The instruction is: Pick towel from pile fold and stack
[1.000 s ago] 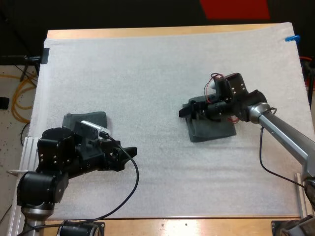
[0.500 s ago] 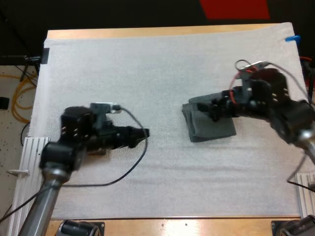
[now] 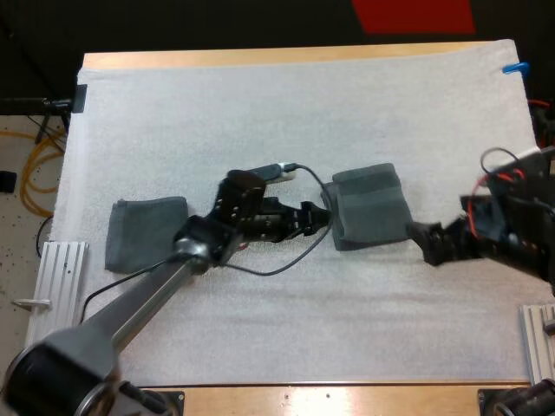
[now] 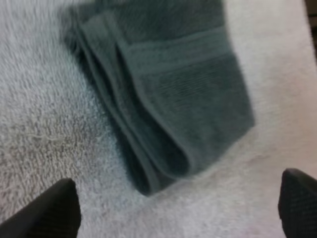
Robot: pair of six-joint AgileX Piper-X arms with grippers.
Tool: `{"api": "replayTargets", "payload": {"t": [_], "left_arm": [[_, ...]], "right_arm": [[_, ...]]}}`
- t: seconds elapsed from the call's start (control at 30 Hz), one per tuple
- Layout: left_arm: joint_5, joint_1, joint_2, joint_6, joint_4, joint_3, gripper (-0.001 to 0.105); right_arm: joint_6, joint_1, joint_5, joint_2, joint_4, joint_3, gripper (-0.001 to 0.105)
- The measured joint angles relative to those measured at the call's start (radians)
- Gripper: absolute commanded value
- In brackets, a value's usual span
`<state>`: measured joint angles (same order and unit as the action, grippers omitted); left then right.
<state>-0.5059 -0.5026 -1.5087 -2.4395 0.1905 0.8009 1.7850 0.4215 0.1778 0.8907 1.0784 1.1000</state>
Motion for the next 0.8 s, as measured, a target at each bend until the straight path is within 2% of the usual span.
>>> {"api": "replayTargets", "payload": {"t": [0.17, 0.43, 0.8], "left_arm": [[0.011, -0.032, -0.149, -0.038, -0.021, 0.081, 0.078], [0.014, -0.043, -0.331, -0.109, -0.011, 0.224, 0.078], [0.072, -0.073, -0.394, -0.141, 0.171, 0.361, 0.078]], "right_arm": [[-0.017, 0.0, -0.02, -0.093, 0.125, 0.0, 0.086], [-0.019, 0.0, -0.075, -0.212, 0.155, 0.0, 0.086], [-0.034, 0.0, -0.085, -0.229, 0.159, 0.0, 0.086]]}}
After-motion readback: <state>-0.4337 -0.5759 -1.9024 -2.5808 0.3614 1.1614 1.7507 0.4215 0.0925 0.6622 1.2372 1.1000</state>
